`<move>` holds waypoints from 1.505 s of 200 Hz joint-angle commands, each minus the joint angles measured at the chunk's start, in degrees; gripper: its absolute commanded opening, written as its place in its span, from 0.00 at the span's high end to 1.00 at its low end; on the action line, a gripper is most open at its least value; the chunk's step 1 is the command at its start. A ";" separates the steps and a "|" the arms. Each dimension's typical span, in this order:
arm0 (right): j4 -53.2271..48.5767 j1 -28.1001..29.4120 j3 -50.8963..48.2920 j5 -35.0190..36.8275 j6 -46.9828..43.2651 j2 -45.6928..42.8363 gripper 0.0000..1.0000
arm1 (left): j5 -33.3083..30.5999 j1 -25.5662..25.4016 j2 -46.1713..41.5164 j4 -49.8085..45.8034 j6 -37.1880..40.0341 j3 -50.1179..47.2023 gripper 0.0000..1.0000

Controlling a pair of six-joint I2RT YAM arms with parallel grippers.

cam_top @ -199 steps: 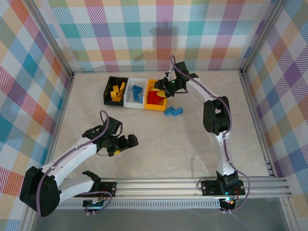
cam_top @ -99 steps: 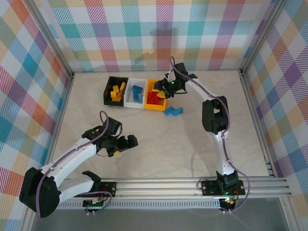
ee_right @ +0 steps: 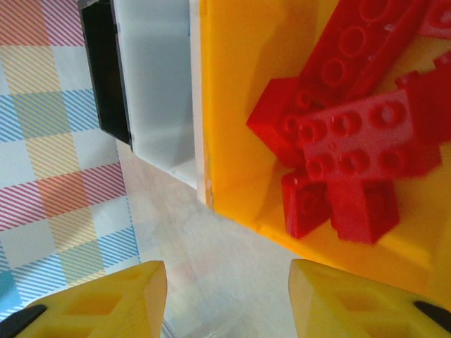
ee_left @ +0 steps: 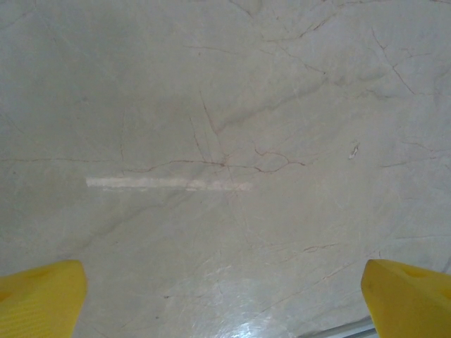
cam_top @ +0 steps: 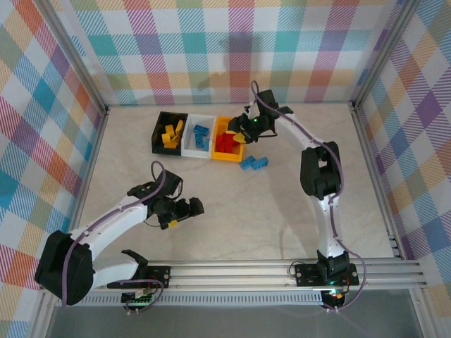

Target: Sort the legos into containers by color

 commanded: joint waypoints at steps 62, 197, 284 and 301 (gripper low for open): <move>-5.11 -0.34 -24.36 23.41 -1.45 -24.79 0.36 | 0.75 -0.78 3.90 3.82 1.50 3.48 0.00; -12.70 -8.16 -37.09 19.42 6.03 -29.16 0.00 | -6.87 -0.71 -0.90 -3.03 4.12 7.08 0.00; -27.43 -6.66 -14.48 22.56 3.89 -9.59 0.07 | -18.67 2.38 -16.50 -12.90 7.57 6.39 0.00; -30.74 -5.97 -10.01 23.76 4.74 -5.88 0.14 | -18.57 2.63 -16.93 -13.52 7.99 6.28 0.00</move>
